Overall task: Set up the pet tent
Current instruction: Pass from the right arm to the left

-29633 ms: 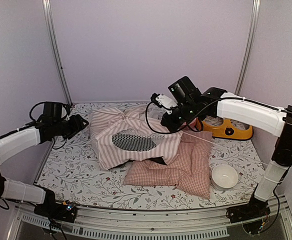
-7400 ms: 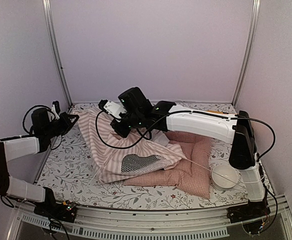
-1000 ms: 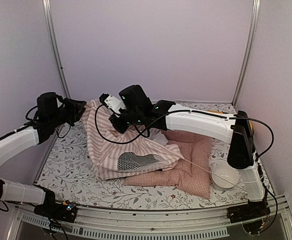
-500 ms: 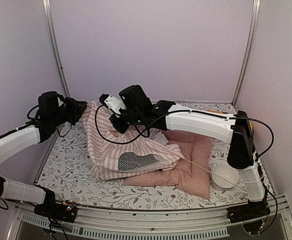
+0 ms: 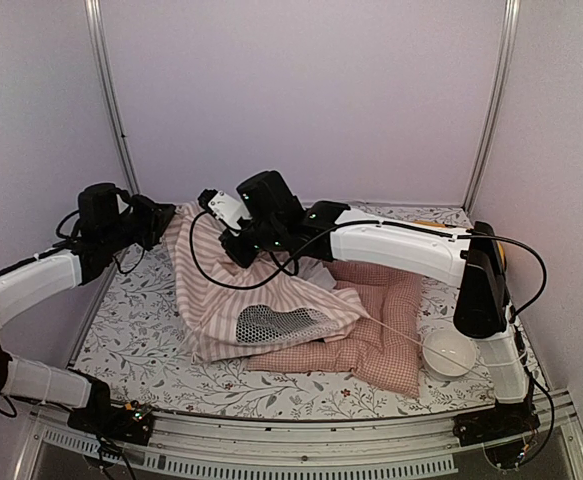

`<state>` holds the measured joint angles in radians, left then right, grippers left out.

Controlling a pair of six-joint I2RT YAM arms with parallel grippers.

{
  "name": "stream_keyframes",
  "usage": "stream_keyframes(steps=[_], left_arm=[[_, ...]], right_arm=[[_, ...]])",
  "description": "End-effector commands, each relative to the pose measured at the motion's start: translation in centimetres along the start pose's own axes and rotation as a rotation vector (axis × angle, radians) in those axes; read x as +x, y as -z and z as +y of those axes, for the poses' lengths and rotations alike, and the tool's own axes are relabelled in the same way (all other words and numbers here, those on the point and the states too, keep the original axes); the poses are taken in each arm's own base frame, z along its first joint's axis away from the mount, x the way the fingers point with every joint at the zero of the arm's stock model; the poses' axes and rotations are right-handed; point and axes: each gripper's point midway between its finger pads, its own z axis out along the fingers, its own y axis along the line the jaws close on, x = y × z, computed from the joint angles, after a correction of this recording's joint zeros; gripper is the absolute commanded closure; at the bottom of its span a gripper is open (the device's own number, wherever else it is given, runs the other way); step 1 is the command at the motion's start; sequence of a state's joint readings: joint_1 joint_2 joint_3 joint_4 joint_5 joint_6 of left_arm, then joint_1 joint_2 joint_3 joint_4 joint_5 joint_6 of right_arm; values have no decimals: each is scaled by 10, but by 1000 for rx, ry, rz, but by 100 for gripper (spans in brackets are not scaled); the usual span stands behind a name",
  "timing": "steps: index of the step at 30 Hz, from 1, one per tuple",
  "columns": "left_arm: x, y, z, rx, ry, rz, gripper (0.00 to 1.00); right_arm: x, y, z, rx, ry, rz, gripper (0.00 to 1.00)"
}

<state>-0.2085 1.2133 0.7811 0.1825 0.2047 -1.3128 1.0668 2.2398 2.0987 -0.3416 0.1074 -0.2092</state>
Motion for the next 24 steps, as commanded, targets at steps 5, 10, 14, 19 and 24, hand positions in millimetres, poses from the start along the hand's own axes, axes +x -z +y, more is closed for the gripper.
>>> stream_keyframes(steps=[5, 10, 14, 19, 24], left_arm=[[15, -3, 10, -14, -22, 68, 88], [15, -3, 11, -20, -30, 64, 91], [13, -5, 13, -28, -42, 55, 100], [-5, -6, 23, -62, -44, -1, 100], [-27, -6, 27, -73, -45, -32, 100]], right_arm=[[-23, 3, 2, 8, 16, -70, 100], [-22, 1, 3, 4, 21, -66, 100], [-21, 2, 3, 6, 23, -61, 100], [-23, 9, 0, 10, 19, -53, 89], [-7, 11, -1, 18, 23, -3, 86]])
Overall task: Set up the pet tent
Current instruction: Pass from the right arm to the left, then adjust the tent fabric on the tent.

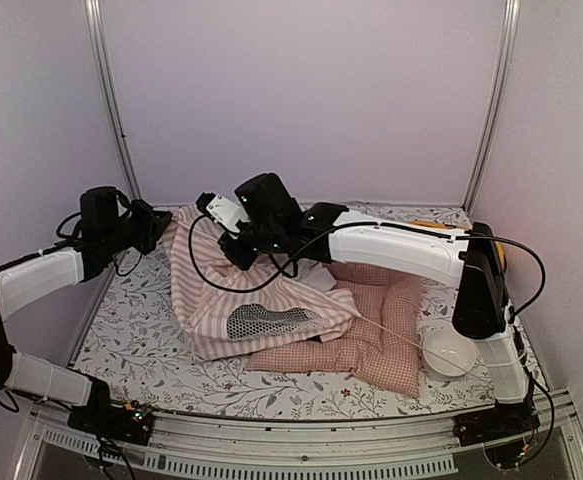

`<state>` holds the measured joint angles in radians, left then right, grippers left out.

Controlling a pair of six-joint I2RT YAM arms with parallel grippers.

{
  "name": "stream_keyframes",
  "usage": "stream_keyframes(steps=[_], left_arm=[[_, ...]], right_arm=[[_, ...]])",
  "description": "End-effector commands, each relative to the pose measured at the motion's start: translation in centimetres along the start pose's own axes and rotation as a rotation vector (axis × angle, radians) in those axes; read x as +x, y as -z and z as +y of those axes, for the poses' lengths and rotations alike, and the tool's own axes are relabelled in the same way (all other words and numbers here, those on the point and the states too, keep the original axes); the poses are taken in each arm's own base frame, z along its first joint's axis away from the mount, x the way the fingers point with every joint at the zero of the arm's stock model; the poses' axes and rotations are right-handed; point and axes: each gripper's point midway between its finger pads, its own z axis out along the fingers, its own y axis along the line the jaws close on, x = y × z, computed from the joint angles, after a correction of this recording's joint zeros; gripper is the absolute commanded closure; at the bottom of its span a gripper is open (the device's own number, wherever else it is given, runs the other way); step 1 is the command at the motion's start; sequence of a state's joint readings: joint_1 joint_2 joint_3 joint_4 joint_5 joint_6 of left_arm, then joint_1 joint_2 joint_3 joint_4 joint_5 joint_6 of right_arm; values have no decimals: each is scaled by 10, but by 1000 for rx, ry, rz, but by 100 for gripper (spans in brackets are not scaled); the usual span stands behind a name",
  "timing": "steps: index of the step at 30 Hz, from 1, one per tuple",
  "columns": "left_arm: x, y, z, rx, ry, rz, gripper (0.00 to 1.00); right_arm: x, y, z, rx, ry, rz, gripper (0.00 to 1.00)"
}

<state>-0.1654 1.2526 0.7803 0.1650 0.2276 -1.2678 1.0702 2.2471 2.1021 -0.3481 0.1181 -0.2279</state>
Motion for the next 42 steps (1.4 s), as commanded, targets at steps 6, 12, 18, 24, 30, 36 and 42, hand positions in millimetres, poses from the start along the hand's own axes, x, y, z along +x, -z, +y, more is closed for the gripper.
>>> stream_keyframes(steps=[6, 12, 18, 24, 30, 36, 42], left_arm=[[-27, -1, 3, 0, -25, -28, 100], [-27, -1, 2, 13, -22, -17, 100], [-25, -1, 1, 22, -20, -3, 100], [-27, -1, -3, 23, -25, -6, 100], [-32, -3, -9, 27, -31, -9, 100], [-38, -4, -15, 33, -37, -13, 100], [-56, -2, -18, 25, -40, -44, 100]], right_arm=[[8, 17, -13, 15, -36, 30, 82], [9, 31, -25, -29, -111, 23, 63], [16, 19, -15, -89, -93, 59, 51], [12, -1, -11, -108, -66, 66, 54], [21, -8, -3, -143, -53, 88, 53], [35, -15, -4, -121, -49, 124, 59], [36, -7, -24, -21, -62, 140, 80]])
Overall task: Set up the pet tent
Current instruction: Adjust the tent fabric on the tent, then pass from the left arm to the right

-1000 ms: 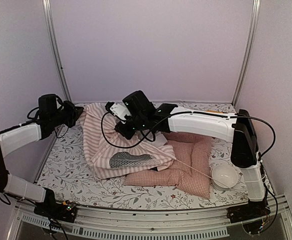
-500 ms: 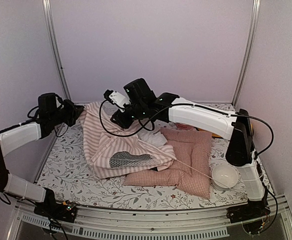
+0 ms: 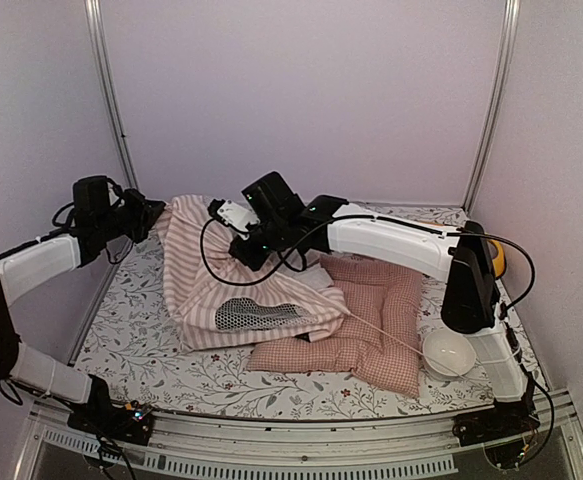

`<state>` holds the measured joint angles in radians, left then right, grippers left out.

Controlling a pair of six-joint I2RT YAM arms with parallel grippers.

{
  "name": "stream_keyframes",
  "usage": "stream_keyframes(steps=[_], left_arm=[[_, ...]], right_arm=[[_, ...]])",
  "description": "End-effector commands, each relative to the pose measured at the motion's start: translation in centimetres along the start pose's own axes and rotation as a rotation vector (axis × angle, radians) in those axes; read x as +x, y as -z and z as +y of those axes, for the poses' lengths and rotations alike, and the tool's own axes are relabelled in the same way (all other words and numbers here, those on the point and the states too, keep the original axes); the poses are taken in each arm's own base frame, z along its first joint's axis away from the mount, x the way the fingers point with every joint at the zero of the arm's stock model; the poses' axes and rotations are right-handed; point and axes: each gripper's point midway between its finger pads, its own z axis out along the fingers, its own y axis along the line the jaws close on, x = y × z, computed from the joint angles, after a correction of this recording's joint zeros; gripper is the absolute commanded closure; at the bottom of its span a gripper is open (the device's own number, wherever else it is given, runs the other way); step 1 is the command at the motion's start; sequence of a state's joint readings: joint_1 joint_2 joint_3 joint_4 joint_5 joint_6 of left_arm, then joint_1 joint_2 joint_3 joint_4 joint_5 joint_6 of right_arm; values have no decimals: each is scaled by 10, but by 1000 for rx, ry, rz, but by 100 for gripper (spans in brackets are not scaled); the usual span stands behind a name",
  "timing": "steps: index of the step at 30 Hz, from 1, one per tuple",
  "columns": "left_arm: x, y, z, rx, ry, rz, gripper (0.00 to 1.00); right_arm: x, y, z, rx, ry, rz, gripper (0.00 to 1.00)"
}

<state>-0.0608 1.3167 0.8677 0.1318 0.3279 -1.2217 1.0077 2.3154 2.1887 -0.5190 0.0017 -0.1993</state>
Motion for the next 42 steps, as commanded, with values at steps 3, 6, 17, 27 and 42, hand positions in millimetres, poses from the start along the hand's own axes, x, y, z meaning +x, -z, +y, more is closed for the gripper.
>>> stream_keyframes(steps=[3, 6, 17, 27, 42], left_arm=[[-37, 5, -15, 28, -17, -65, 100], [-50, 6, -16, 30, -13, -85, 100], [-86, 8, -11, 27, 10, -134, 100], [-91, 0, -6, 31, 13, -106, 100], [-96, -6, -3, 32, 8, -94, 100]], right_arm=[[-4, 19, -13, 76, -24, -6, 88], [1, 24, -12, 72, -28, 3, 89], [31, 40, -10, 86, -49, 64, 90], [18, 73, -16, 108, -65, 20, 61], [140, 161, -34, 153, -296, 155, 26]])
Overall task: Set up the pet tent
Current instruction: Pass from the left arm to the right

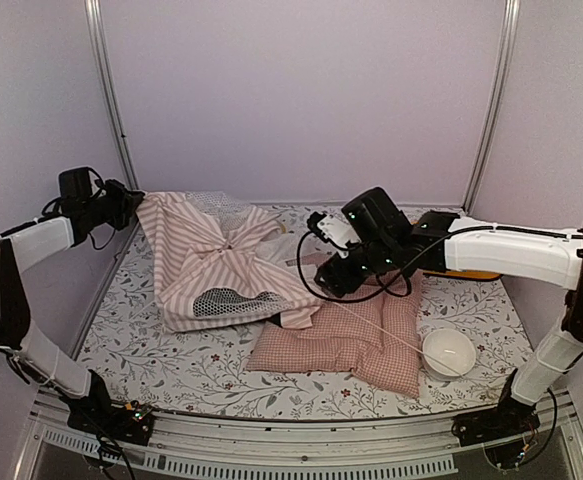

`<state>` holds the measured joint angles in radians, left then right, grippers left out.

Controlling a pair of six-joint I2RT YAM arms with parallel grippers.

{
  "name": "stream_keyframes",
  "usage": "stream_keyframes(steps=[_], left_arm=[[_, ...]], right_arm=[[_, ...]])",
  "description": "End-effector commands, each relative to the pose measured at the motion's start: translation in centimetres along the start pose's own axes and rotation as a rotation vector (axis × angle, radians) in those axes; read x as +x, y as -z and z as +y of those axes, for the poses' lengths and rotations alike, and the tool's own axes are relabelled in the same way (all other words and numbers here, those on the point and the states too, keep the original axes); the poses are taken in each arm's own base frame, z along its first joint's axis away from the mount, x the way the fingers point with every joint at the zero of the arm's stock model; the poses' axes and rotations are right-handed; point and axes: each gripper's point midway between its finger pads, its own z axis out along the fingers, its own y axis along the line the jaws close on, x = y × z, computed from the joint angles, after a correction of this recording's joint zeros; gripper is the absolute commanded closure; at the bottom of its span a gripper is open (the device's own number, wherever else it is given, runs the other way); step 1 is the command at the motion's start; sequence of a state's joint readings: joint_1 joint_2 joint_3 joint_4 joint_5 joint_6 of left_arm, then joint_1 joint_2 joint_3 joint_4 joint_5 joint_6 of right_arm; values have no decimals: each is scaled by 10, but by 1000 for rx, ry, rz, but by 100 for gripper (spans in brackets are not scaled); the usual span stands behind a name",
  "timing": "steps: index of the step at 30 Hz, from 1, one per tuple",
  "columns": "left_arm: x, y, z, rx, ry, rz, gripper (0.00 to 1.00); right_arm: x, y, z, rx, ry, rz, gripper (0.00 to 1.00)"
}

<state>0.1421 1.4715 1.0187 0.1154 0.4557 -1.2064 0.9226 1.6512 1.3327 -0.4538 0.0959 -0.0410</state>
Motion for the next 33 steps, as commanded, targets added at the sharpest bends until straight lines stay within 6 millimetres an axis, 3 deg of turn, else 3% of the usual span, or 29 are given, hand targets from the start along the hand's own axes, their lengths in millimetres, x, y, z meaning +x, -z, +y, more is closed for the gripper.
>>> stream_keyframes(steps=[1, 9, 13, 15, 20, 22, 26, 33], left_arm=[[-16, 1, -20, 53, -42, -32, 100], [-19, -4, -20, 49, -38, -27, 100], [-20, -6, -21, 50, -41, -23, 100], [-20, -8, -21, 51, -40, -16, 100], [-13, -12, -19, 54, -47, 17, 100], [-8, -15, -16, 52, -51, 40, 100], [0, -21, -8, 40, -59, 70, 94], [2, -33, -2, 29, -101, 108, 72]], right_arm=[[37, 17, -3, -1, -100, 37, 26], [100, 24, 5, -40, -146, 154, 30], [112, 21, 10, -62, -150, 186, 33], [114, 16, 8, -48, -142, 198, 44], [94, 3, 8, -37, -112, 168, 88], [78, 1, 10, -37, -94, 132, 97], [51, 0, 15, -33, -59, 73, 100], [34, -2, 8, 17, -61, 37, 100]])
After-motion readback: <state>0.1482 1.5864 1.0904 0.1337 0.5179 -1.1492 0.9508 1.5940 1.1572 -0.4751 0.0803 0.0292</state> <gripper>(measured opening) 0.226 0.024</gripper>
